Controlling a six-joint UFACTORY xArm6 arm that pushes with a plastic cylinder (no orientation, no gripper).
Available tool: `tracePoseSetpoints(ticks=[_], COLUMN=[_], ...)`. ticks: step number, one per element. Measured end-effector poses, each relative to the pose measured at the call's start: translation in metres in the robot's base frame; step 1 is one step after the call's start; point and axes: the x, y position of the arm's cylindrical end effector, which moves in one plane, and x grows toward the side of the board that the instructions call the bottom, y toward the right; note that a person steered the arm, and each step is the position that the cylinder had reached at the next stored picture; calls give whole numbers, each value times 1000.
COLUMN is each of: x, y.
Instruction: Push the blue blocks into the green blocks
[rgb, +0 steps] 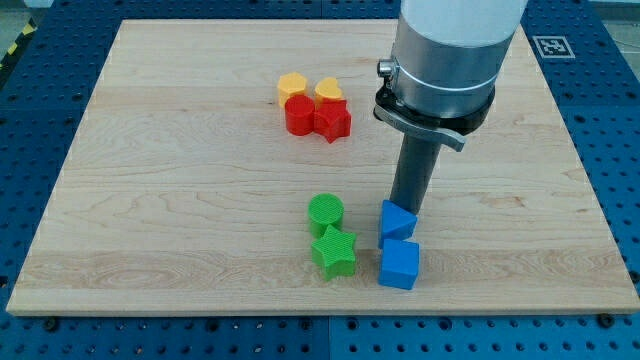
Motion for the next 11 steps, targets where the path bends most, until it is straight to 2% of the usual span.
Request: tracePoseSetpoints(ticks=[2,3,4,6,7,8,11], x=[1,6,43,17,19,49,29], y=[2,42,66,33,35,45,28])
